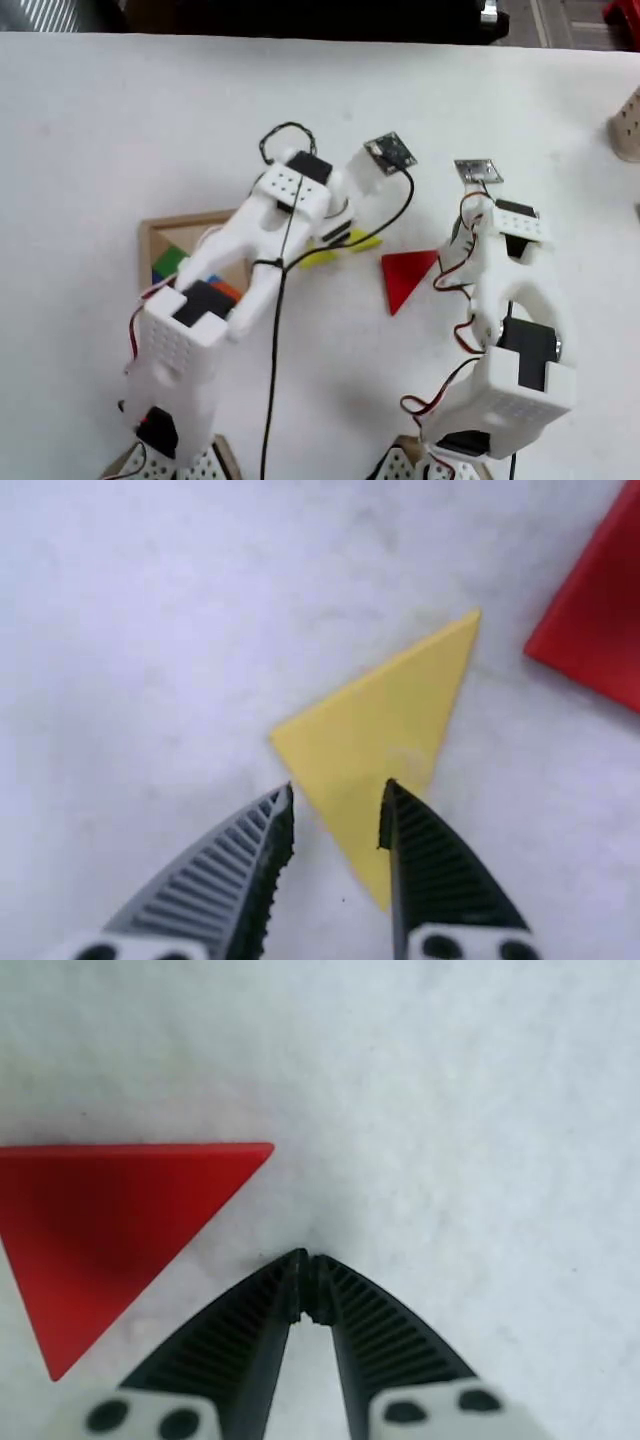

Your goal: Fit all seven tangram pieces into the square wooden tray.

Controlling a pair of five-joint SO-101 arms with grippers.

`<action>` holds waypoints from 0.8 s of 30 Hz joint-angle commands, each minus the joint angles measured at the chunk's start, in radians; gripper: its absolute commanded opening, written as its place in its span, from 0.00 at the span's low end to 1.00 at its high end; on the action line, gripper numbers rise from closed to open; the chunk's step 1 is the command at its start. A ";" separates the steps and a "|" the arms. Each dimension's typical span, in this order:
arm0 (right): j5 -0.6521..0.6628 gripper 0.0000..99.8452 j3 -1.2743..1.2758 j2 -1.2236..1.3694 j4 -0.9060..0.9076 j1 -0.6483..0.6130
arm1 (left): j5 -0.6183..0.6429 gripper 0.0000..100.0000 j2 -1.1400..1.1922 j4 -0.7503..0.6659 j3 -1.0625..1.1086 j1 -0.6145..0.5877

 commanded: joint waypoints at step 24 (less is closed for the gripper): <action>-0.006 0.02 -0.012 -0.042 -0.018 -0.001 | -0.428 0.43 0.070 -0.164 -0.037 -0.004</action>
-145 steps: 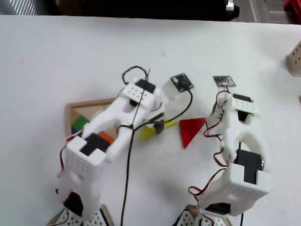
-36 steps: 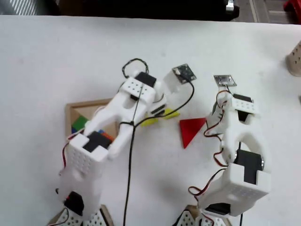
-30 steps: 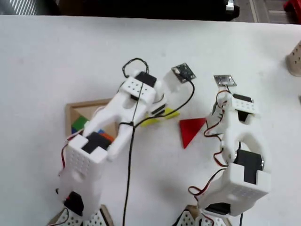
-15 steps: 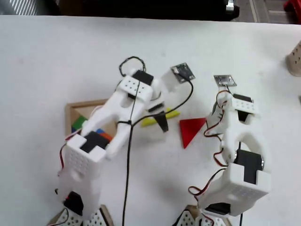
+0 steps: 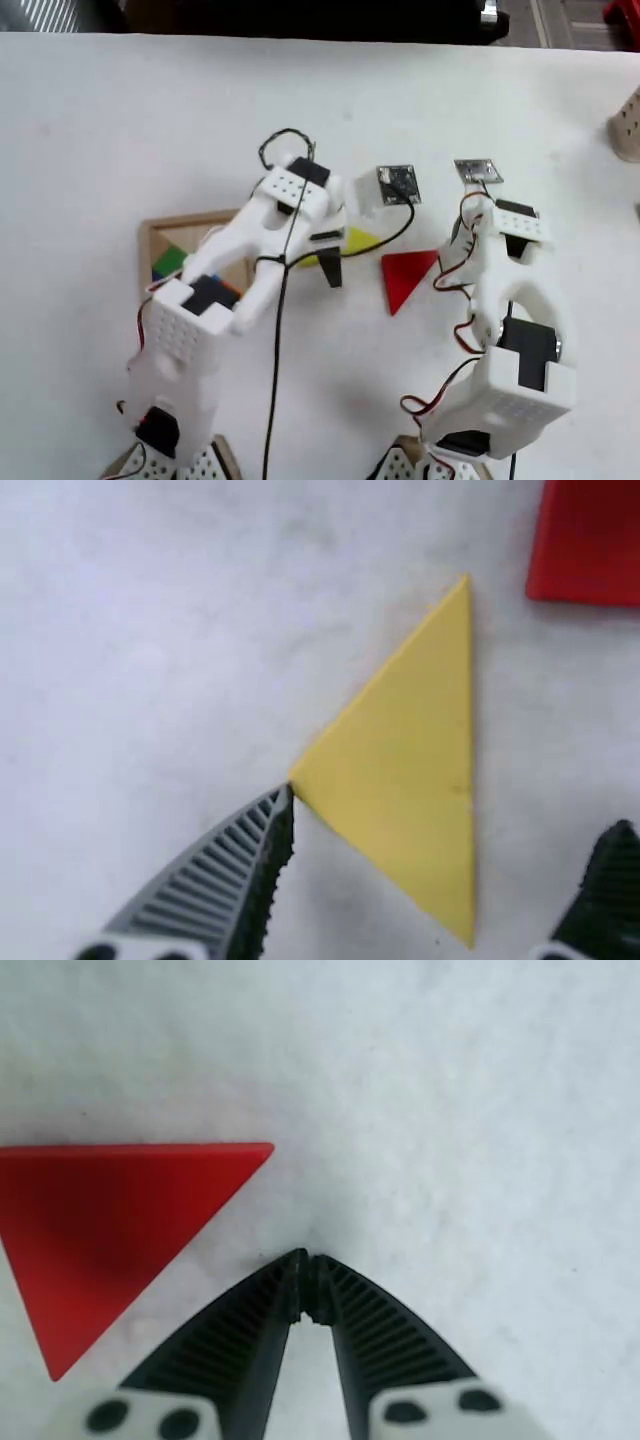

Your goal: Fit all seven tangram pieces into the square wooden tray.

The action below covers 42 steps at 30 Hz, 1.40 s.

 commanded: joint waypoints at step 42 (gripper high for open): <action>-0.006 0.02 -0.012 -0.042 -0.018 -0.001 | 0.245 0.28 0.024 -0.023 -0.072 0.030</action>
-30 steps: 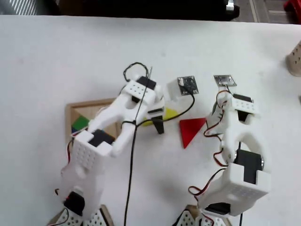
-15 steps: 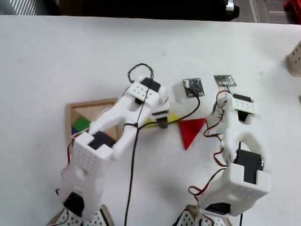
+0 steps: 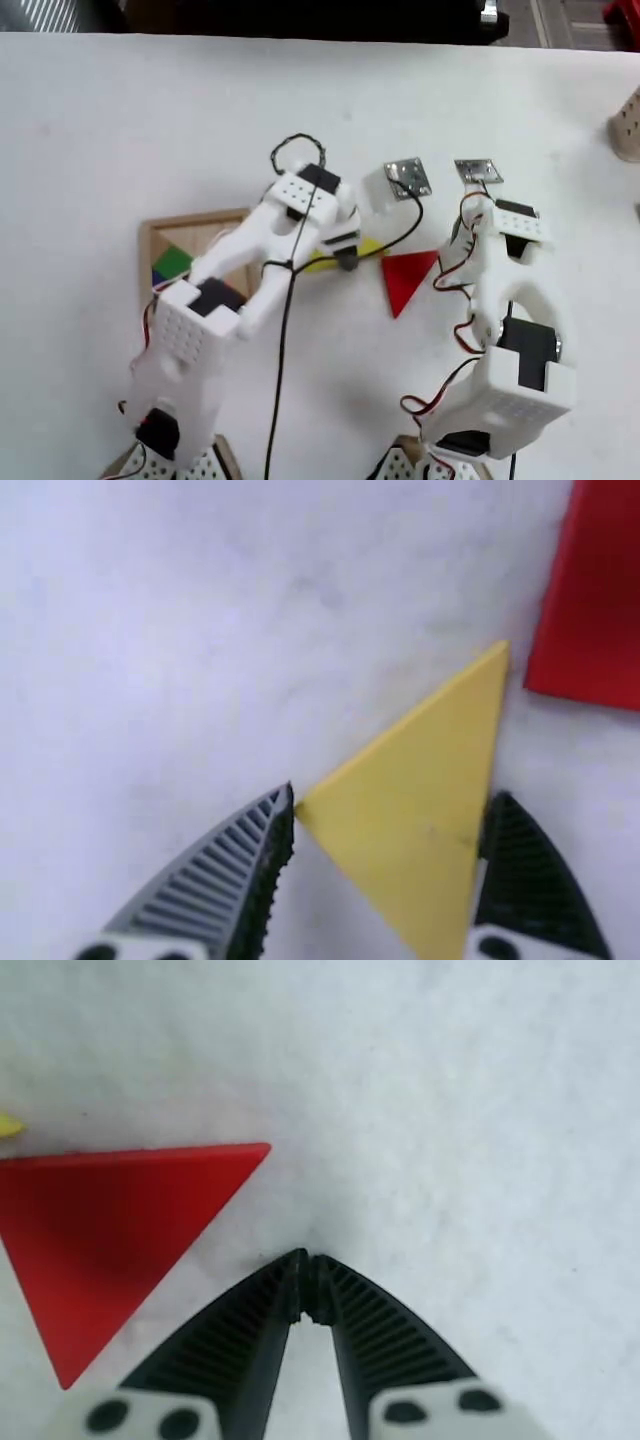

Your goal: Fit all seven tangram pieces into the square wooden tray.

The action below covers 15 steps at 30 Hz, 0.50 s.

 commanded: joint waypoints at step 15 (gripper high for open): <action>-0.006 0.02 -0.012 -0.042 -0.018 -0.001 | 0.221 0.28 -0.124 0.109 -0.052 -0.050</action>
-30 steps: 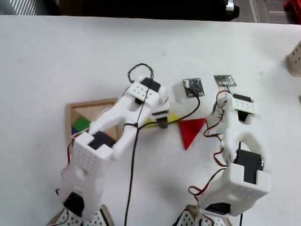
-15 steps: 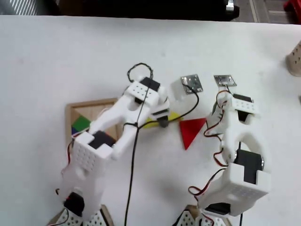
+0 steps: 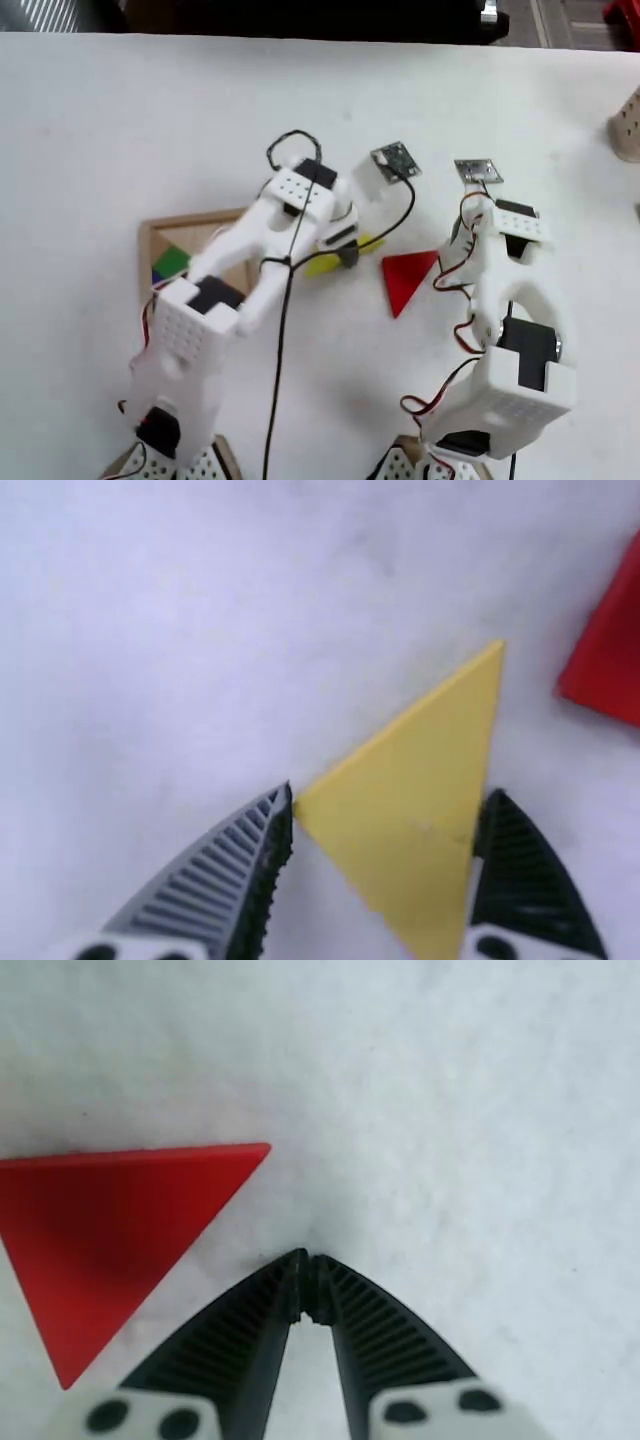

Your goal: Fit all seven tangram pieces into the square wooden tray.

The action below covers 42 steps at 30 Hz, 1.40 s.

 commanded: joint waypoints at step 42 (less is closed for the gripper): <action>-0.008 0.02 -0.012 -0.042 -0.018 -0.001 | -0.167 0.35 0.162 -0.049 -0.193 -0.082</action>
